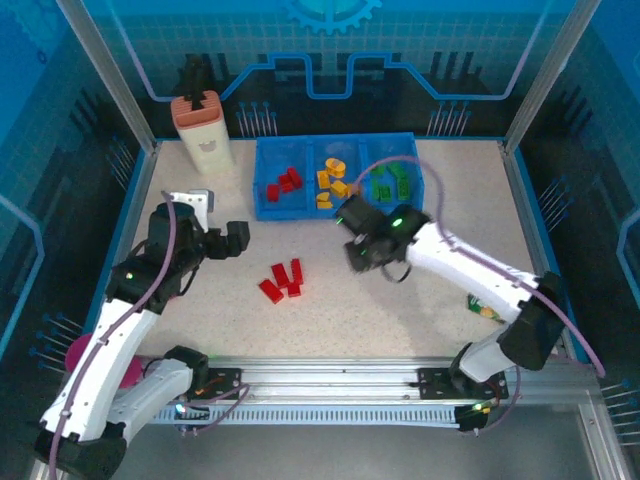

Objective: Sort the legos into containers by color
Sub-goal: Place the lego in the container.

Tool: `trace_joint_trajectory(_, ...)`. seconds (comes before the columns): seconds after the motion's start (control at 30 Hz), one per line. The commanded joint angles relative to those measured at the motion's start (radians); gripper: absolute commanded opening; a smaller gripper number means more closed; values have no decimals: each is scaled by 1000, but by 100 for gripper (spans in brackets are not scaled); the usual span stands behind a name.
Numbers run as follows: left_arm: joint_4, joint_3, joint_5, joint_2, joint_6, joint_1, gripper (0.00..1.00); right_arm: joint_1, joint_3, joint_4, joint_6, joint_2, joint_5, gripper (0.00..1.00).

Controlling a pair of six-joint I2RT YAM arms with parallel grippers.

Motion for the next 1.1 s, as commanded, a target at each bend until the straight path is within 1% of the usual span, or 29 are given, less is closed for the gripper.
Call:
trace_joint_trajectory(0.0,-42,-67,-40,-2,-179,-56,99,-177,-18,162,-232,8,21,27)
trace_joint_trajectory(0.07,-41,-104,-85,-4,-216,-115,99,-277,-8,283,-281,46,-12,27)
trace_joint_trajectory(0.13,-35,-133,-99,16,-259,-164,99,-369,15,405,-296,114,-114,27)
trace_joint_trajectory(0.23,-38,-136,-86,79,-323,-225,99,-434,140,443,-316,268,-133,27)
trace_joint_trajectory(0.33,-34,-143,-97,131,-378,-299,99,-452,266,460,-348,397,-155,27)
trace_joint_trajectory(0.47,0,-175,-71,191,-453,-358,99,-468,438,422,-368,556,-157,28)
trace_joint_trajectory(0.6,0,-194,-72,280,-519,-419,99,-472,560,387,-385,673,-160,32)
trace_joint_trajectory(0.73,39,-189,-59,369,-570,-481,95,-470,612,381,-390,724,-177,38)
trace_joint_trajectory(0.87,73,-147,-45,462,-637,-535,93,-469,638,373,-404,747,-177,47)
trace_joint_trajectory(1.07,92,-94,-38,592,-711,-575,85,-472,648,377,-421,733,-152,56)
